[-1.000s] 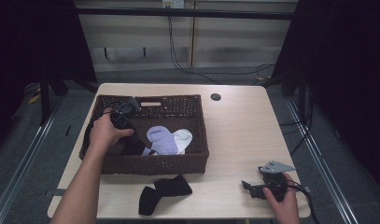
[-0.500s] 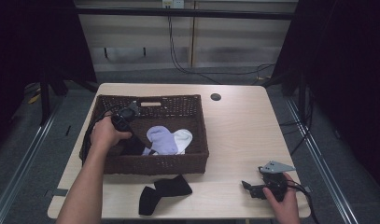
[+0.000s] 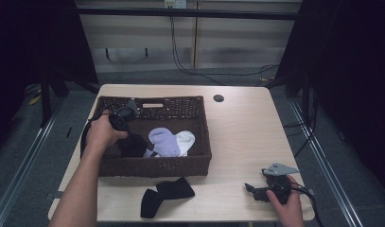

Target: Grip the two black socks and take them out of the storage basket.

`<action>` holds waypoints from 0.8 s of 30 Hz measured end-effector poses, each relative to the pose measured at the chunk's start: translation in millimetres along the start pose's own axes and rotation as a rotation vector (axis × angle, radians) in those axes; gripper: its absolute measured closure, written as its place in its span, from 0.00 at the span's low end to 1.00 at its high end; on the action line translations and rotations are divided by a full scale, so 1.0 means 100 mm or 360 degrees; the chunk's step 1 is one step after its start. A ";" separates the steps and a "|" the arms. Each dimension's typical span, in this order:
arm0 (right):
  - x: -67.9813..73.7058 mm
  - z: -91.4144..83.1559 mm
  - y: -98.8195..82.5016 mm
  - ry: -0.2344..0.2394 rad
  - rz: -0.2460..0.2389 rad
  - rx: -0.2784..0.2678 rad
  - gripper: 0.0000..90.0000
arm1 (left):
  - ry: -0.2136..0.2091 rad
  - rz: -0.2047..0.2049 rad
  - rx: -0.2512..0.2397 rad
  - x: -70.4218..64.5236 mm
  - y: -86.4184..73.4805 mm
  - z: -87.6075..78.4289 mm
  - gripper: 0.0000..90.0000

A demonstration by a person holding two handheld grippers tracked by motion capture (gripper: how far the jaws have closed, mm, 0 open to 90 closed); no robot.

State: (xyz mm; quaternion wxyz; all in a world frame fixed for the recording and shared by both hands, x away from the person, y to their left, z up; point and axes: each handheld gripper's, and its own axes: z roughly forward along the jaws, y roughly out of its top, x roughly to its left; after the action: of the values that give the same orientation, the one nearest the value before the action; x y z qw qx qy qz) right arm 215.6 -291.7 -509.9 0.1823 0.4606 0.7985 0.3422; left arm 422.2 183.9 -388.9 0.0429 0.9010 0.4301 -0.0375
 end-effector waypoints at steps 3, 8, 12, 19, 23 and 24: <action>0.00 0.00 0.00 0.0000 0.0000 0.0000 0.11 | -0.0002 0.0004 -0.0027 -0.04 -0.01 -0.14 0.96; 0.00 0.00 0.00 0.0000 0.0003 -0.0001 0.11 | -0.0018 0.0010 -0.0070 -0.10 -0.02 -0.32 0.96; 0.00 0.00 0.00 -0.0001 -0.0002 -0.0005 0.11 | -0.0014 0.0033 -0.0094 -0.15 -0.04 -0.47 0.96; 0.00 0.00 0.00 -0.0001 -0.0006 -0.0007 0.11 | -0.0013 0.0050 -0.0114 -0.25 -0.08 -0.71 0.96; 0.00 0.00 0.00 -0.0001 -0.0004 -0.0006 0.11 | -0.0016 0.0067 -0.0127 -0.31 -0.10 -0.85 0.96; 0.00 0.00 0.00 -0.0001 -0.0005 -0.0006 0.11 | -0.0020 0.0077 -0.0125 -0.33 -0.10 -0.89 0.96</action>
State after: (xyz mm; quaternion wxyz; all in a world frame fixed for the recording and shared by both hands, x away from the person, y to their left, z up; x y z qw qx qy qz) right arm 215.9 -291.8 -510.0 0.1839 0.4592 0.7985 0.3432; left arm 396.0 174.7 -297.3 0.0818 0.9085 0.4091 -0.0252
